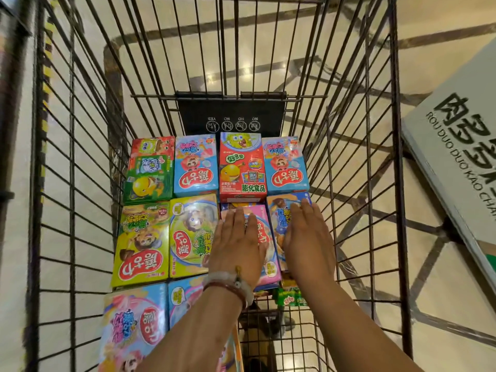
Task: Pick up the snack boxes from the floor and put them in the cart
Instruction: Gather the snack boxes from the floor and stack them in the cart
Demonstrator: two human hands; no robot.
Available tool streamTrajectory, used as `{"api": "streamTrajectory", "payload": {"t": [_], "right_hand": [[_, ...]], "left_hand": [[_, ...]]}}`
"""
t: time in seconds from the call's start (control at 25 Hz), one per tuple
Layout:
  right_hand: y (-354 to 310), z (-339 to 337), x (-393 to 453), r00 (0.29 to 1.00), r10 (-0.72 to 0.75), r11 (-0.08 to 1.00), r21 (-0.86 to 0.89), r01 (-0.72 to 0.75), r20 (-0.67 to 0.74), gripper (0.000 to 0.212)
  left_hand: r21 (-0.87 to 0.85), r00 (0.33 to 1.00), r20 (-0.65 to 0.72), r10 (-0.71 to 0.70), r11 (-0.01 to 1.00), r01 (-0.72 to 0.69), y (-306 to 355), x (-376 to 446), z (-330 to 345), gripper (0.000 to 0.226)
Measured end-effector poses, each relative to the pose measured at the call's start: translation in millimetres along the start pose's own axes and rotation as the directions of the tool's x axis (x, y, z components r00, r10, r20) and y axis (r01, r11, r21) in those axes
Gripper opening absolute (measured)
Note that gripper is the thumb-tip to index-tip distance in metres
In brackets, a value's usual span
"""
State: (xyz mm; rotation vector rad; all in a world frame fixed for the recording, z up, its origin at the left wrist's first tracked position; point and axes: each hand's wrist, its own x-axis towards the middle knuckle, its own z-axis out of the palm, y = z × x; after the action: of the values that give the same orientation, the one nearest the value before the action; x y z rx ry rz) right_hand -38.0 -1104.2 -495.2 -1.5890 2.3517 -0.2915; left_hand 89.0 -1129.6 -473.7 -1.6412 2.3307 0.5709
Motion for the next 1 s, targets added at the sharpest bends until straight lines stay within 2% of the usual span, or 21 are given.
{"api": "streamTrajectory", "payload": {"t": [0.16,0.32,0.44,0.52,0.64,0.72,0.8,0.88,1.0], "right_hand": [[-0.7,-3.4,5.0,0.999,-0.026,0.999,-0.021,0.026,0.021,0.048],[-6.5,-25.1,22.8,0.97,-0.045,0.974,-0.207,0.096,0.239,0.05],[-14.5,-47.8,26.3,0.933,-0.065,0.938,-0.296,0.178,0.354,0.055],[-23.8,-63.7,22.1,0.921,-0.098,0.937,-0.276,0.213,0.378,0.059],[-51.3,-98.3,4.9,0.877,-0.241,0.909,-0.219,0.354,0.416,0.06],[-77.7,-131.7,-14.1,0.821,-0.401,0.853,-0.16,0.496,0.407,0.06],[-108.0,-167.5,-32.9,0.767,-0.544,0.786,-0.114,0.608,0.34,0.06],[-142.7,-209.3,-53.7,0.719,-0.661,0.72,-0.087,0.689,0.215,0.059],[-201.3,-275.7,-102.4,0.579,-0.814,0.571,-0.113,0.813,0.049,0.056]], "left_hand": [[-0.032,1.0,-0.02,0.001,0.999,-0.001,-2.3,4.3,-2.3,0.063],[-0.082,1.0,0.025,0.005,0.997,-0.003,-5.4,4.9,-15.9,0.064],[-0.104,0.999,-0.03,0.039,0.994,-0.042,-20.2,-7.2,-40.5,0.063],[-0.107,0.996,-0.083,0.045,0.993,-0.054,-36.7,-26.2,-63.5,0.06],[-0.068,0.982,-0.187,0.024,0.997,-0.038,-59.0,-62.9,-104.1,0.059],[-0.063,0.965,-0.261,0.007,0.998,-0.025,-67.5,-96.5,-146.5,0.068],[0.035,0.919,-0.385,0.083,0.997,-0.076,-74.4,-134.9,-191.1,0.078],[0.173,0.868,-0.48,0.127,0.984,-0.048,-80.9,-188.5,-235.0,0.066],[0.265,0.822,-0.559,0.104,0.963,0.059,-95.8,-280.2,-283.8,0.063]]}}
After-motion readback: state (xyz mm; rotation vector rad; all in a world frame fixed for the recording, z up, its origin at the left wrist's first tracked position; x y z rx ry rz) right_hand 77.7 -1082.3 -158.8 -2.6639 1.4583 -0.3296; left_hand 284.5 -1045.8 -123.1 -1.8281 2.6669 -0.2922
